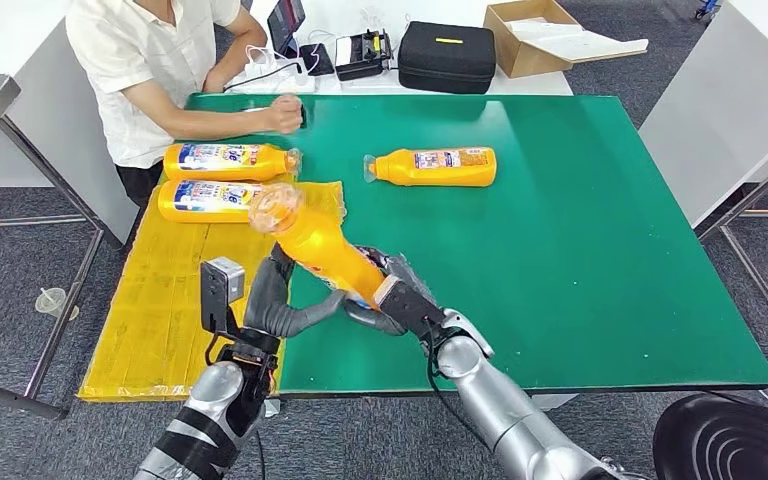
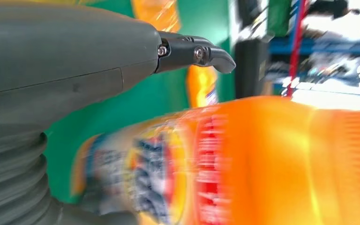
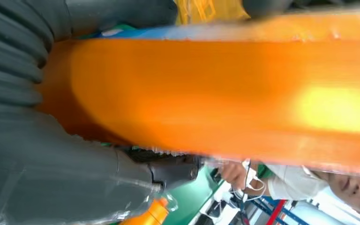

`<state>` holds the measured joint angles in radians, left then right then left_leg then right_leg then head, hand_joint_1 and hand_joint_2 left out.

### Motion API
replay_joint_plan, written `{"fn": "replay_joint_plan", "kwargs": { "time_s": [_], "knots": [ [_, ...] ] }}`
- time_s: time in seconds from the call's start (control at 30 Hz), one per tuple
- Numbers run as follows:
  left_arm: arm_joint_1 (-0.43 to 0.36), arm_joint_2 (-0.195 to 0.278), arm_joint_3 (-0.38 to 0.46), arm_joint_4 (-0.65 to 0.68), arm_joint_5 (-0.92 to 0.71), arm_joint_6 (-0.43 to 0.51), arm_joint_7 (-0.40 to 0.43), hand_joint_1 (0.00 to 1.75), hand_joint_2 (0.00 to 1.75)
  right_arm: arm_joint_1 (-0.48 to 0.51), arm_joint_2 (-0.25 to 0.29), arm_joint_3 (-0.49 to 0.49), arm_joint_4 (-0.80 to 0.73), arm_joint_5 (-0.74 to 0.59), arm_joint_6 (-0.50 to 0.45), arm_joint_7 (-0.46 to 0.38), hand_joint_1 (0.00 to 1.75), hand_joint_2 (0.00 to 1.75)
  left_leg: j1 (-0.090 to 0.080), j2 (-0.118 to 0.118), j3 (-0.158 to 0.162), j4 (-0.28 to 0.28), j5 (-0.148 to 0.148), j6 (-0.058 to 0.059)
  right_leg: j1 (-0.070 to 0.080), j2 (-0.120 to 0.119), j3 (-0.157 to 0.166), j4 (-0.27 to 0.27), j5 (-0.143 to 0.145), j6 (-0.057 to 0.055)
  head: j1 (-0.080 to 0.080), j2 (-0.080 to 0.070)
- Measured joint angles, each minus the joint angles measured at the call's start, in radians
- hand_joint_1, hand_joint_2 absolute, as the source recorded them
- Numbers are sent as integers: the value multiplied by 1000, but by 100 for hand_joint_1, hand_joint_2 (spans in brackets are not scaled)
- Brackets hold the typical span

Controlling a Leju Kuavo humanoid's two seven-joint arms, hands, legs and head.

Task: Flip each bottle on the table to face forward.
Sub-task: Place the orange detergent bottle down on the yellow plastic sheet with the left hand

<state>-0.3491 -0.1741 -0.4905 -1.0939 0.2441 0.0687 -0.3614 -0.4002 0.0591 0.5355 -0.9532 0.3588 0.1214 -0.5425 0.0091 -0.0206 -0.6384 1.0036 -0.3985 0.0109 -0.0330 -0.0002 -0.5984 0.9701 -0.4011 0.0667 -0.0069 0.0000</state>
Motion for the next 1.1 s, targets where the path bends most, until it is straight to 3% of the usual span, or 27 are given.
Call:
{"fn": "replay_joint_plan", "kwargs": {
  "time_s": [0.17,0.63,0.77,1.0,1.1],
  "knots": [
    [14,-5,1,-51,-38,60,-22,0,175,15,1,33,8,-1,-39,0,175,175,0,0,0,0,0,0,0,0,0,0,0,0,0,0],
    [35,-11,1,-85,-12,33,-2,0,175,38,0,47,15,0,-52,0,175,175,0,0,0,0,0,0,0,0,-1,0,0,0,0,0],
    [35,-13,0,-89,72,-52,35,0,175,39,1,53,22,7,-65,1,175,175,0,0,0,0,0,0,0,0,0,0,0,0,0,0],
    [30,-2,0,-73,343,-306,148,0,175,37,5,53,52,24,-100,-22,175,175,0,0,0,0,0,0,0,0,0,0,0,0,0,0],
    [28,9,-1,-58,372,-347,154,0,175,32,6,53,65,27,-109,-32,175,175,0,0,0,0,0,0,0,0,0,0,0,0,0,0]
  ]
}}
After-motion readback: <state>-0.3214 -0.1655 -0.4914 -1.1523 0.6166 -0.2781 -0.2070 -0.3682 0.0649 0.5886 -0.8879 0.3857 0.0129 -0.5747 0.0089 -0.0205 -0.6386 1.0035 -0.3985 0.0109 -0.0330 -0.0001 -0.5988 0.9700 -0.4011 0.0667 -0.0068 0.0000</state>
